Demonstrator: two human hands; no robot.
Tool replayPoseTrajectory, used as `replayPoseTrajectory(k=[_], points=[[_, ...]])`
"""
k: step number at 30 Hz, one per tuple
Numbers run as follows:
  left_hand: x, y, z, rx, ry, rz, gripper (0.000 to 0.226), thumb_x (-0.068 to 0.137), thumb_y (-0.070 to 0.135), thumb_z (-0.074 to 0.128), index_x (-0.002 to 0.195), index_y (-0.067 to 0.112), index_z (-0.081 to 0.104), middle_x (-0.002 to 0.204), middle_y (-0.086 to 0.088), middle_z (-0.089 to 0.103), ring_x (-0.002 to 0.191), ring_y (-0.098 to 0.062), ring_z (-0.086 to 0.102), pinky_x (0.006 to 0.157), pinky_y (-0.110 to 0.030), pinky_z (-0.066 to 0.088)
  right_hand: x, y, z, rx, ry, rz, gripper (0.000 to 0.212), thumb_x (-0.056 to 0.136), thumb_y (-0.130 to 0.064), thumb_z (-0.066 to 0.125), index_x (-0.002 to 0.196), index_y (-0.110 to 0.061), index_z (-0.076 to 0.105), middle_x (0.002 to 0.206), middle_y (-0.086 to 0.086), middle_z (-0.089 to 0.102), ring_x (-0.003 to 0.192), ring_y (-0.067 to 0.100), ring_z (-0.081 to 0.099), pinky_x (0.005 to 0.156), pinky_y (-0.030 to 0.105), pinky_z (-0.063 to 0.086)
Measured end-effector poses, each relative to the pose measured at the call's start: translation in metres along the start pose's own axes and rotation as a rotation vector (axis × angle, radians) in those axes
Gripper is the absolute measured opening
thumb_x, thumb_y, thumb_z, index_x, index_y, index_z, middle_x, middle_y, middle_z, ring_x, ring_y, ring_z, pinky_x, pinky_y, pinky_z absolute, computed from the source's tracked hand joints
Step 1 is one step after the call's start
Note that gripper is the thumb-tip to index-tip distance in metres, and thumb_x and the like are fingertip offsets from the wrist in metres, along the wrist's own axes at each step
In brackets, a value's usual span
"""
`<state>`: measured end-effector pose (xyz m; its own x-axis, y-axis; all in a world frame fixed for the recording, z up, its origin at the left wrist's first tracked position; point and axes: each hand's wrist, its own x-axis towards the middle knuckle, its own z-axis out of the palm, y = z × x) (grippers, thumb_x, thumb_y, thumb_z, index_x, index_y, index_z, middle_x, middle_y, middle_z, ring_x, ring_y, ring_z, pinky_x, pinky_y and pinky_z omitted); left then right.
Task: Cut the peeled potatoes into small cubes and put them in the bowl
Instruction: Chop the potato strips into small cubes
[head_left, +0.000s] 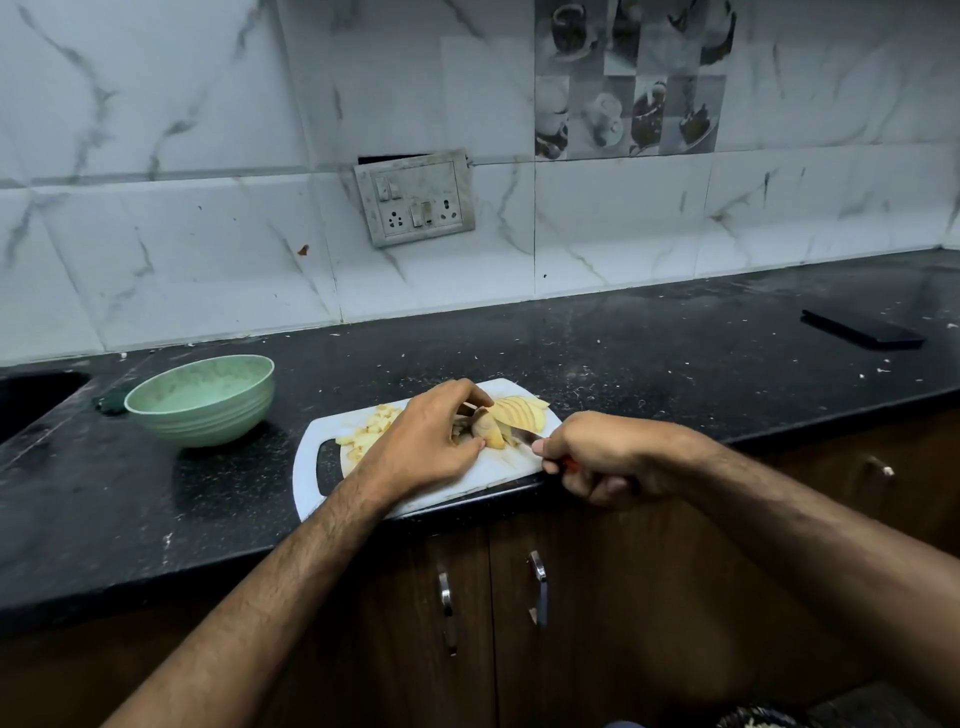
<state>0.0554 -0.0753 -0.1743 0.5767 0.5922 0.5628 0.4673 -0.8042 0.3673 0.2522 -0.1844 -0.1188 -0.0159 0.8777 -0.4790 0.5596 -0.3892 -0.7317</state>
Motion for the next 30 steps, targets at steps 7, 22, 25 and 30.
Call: replayPoseTrajectory(k=[7,22,25,30], points=[[-0.001,-0.003,-0.005,-0.002,-0.034,0.066,0.025,0.085,0.010,0.073,0.108,0.019,0.072,0.105,0.010,0.066,0.103,-0.001,0.061,0.089,-0.011,0.044,-0.006,0.006,0.001,-0.238,0.062,-0.071,0.036,0.104,-0.037,0.037,0.079,-0.016,0.052,0.043,0.000,0.043,0.029,0.012,0.029,0.036,0.016,0.021],[0.000,-0.009,-0.009,0.200,-0.042,0.242,0.020,0.092,0.015,0.071,0.110,0.024,0.067,0.105,0.013,0.067,0.096,-0.004,0.065,0.078,-0.030,0.053,-0.005,0.001,0.006,-0.620,0.273,-0.208,0.034,0.101,-0.025,0.042,0.085,-0.008,0.067,0.065,0.004,0.062,0.053,0.015,0.059,0.059,0.028,0.049],[-0.003,-0.005,-0.007,0.292,-0.030,0.233,0.024,0.091,0.020,0.073,0.111,0.029,0.065,0.109,0.018,0.064,0.102,-0.002,0.062,0.076,-0.025,0.040,0.000,0.000,0.012,-0.644,0.283,-0.215,0.030,0.100,-0.022,0.044,0.099,-0.004,0.067,0.078,0.007,0.062,0.077,0.024,0.062,0.078,0.036,0.052],[-0.004,-0.003,-0.006,0.382,-0.005,0.212,0.027,0.092,0.013,0.069,0.109,0.032,0.062,0.110,0.018,0.062,0.100,-0.004,0.060,0.073,-0.029,0.034,0.002,0.002,0.013,-0.672,0.302,-0.225,0.029,0.100,-0.027,0.043,0.096,-0.009,0.066,0.085,0.006,0.061,0.083,0.024,0.062,0.081,0.037,0.052]])
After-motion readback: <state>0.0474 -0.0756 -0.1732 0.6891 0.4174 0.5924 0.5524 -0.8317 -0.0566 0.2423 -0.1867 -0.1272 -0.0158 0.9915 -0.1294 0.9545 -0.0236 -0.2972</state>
